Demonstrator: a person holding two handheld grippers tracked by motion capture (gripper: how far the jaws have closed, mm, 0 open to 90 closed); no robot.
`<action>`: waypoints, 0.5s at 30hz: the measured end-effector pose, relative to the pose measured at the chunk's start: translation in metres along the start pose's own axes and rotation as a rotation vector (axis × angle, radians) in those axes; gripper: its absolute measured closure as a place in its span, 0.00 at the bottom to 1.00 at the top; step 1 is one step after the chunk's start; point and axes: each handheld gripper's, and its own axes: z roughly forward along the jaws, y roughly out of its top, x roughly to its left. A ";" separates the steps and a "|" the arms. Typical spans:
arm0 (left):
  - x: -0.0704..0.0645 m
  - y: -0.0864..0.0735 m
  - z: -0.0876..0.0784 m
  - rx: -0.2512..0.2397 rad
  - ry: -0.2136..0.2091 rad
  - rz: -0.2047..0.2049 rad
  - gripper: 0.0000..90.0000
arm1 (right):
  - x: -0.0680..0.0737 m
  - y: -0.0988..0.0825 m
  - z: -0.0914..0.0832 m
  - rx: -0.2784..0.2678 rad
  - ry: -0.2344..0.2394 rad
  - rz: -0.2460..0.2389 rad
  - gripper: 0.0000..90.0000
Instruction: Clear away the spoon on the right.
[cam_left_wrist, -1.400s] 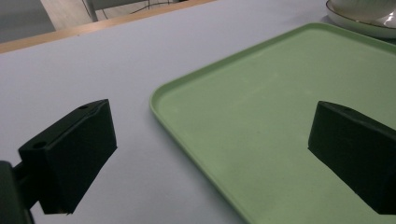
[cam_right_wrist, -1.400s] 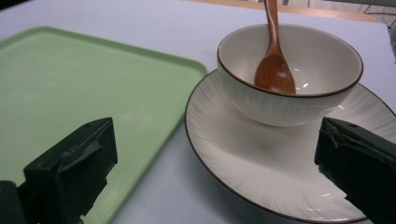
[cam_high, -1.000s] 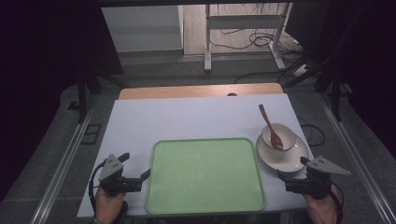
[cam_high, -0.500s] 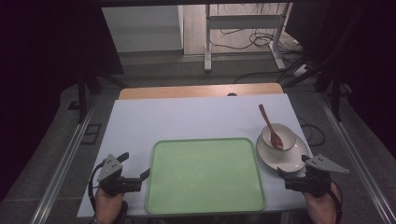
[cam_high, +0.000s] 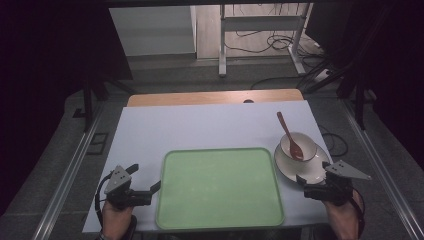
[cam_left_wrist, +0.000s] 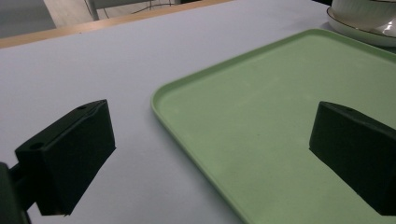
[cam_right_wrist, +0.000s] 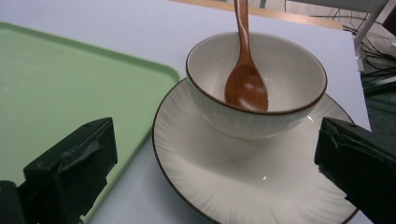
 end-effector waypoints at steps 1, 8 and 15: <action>0.000 0.000 0.000 0.001 -0.001 0.001 0.00 | 0.000 0.001 0.001 -0.003 0.000 -0.004 0.00; -0.001 0.000 0.001 0.000 -0.003 0.004 0.00 | -0.001 0.008 0.004 -0.007 0.007 -0.012 0.00; -0.001 0.000 0.001 0.007 -0.002 0.007 0.00 | -0.002 0.013 0.005 -0.023 0.043 -0.004 0.00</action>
